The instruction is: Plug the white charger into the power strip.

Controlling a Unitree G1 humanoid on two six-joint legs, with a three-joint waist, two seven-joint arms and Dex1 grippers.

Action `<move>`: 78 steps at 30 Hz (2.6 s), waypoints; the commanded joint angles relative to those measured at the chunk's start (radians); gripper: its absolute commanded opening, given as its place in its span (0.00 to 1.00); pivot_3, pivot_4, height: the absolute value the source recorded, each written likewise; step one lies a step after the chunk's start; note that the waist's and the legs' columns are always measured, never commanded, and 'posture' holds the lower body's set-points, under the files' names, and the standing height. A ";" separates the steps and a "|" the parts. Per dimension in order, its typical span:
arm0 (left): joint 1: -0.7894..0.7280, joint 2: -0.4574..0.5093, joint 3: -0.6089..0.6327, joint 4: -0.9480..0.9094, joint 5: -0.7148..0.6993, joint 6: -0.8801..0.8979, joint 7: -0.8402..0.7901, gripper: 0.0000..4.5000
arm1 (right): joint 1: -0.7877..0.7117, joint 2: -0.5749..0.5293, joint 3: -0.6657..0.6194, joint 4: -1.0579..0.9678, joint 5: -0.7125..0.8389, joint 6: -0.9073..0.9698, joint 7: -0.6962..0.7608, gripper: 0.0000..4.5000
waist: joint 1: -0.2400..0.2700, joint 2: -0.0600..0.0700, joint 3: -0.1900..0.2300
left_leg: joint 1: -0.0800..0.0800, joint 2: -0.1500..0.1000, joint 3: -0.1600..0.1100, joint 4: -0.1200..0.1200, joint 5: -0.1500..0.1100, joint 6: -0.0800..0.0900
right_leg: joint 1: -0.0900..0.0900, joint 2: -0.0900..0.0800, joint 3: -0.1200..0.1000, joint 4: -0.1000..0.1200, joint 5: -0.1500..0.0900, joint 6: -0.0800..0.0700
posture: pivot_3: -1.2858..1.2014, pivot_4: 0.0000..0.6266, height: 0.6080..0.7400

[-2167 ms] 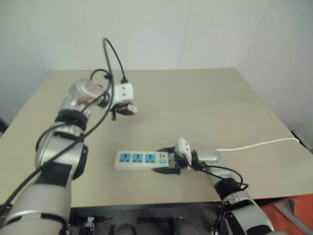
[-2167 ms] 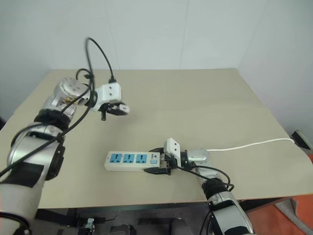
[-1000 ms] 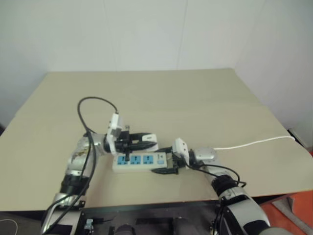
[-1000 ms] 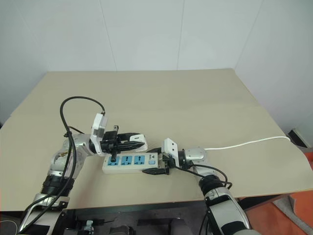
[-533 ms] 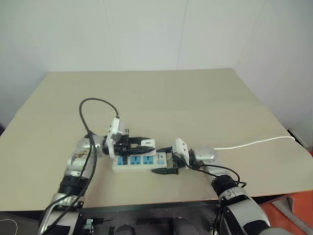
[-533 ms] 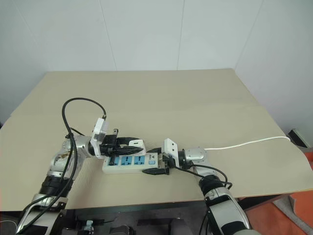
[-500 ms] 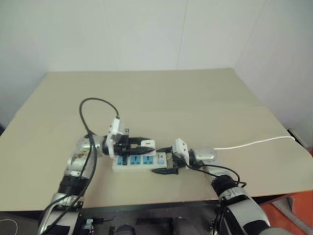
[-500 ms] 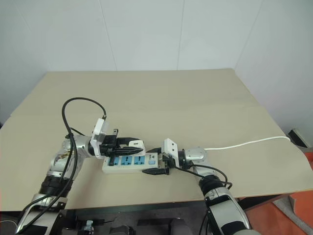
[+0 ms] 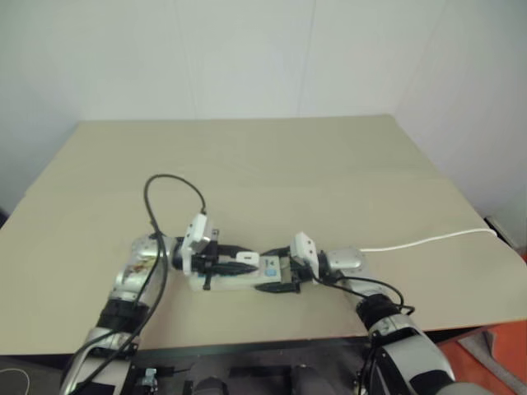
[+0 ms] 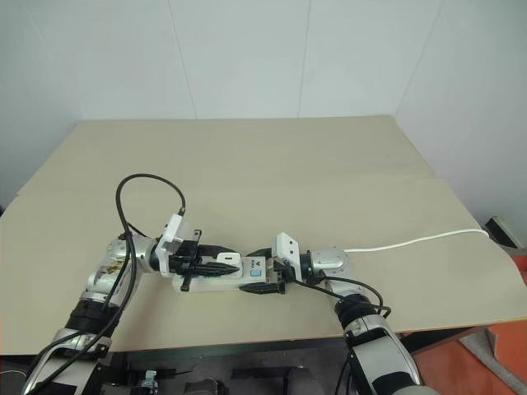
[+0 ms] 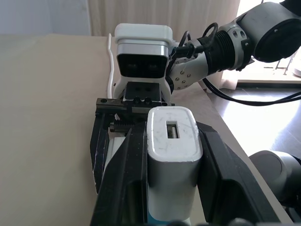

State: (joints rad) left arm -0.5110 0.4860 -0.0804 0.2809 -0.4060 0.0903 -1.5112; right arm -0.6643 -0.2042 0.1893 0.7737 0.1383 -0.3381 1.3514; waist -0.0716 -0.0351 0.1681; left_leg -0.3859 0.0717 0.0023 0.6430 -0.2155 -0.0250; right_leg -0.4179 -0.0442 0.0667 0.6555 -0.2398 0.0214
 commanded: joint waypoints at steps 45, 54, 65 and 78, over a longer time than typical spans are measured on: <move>-0.009 -0.032 -0.032 0.128 0.065 -0.088 0.001 0.23 | 0.012 0.006 0.009 -0.048 0.000 -0.003 -0.003 0.76 | 0.001 0.000 0.000 | 0.000 0.000 0.000 0.000 0.000 0.000 | 0.000 0.000 0.000 0.000 0.000 0.000 | 0.52 0.24 1.00; 0.035 -0.033 -0.037 0.116 0.077 -0.078 0.042 0.23 | 0.010 0.005 0.010 -0.046 -0.001 -0.004 0.000 0.76 | 0.001 0.001 0.000 | 0.000 0.000 0.000 0.000 0.000 0.000 | 0.000 0.000 0.000 0.000 0.000 0.000 | 0.52 0.24 1.00; 0.046 -0.015 -0.065 0.122 0.105 -0.052 0.058 0.23 | 0.008 0.005 0.009 -0.046 -0.001 -0.004 0.001 0.76 | 0.002 0.001 -0.001 | 0.001 0.000 0.000 0.000 0.000 0.000 | 0.001 0.000 0.000 -0.001 0.000 0.000 | 0.52 0.24 1.00; 0.030 0.002 -0.075 0.103 0.095 -0.019 0.057 0.59 | 0.011 0.008 0.011 -0.049 -0.002 -0.002 0.002 0.76 | 0.001 0.004 -0.003 | 0.002 0.000 0.000 -0.001 0.000 0.000 | 0.002 0.000 0.000 -0.001 -0.001 0.002 | 0.52 0.24 1.00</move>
State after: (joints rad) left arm -0.5035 0.4797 -0.1371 0.3587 -0.3382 0.0611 -1.4550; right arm -0.6531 -0.2077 0.1908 0.7554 0.1242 -0.3350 1.3426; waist -0.0707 -0.0310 0.1653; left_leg -0.3841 0.0717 0.0025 0.6421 -0.2155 -0.0250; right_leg -0.4162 -0.0441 0.0671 0.6548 -0.2414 0.0237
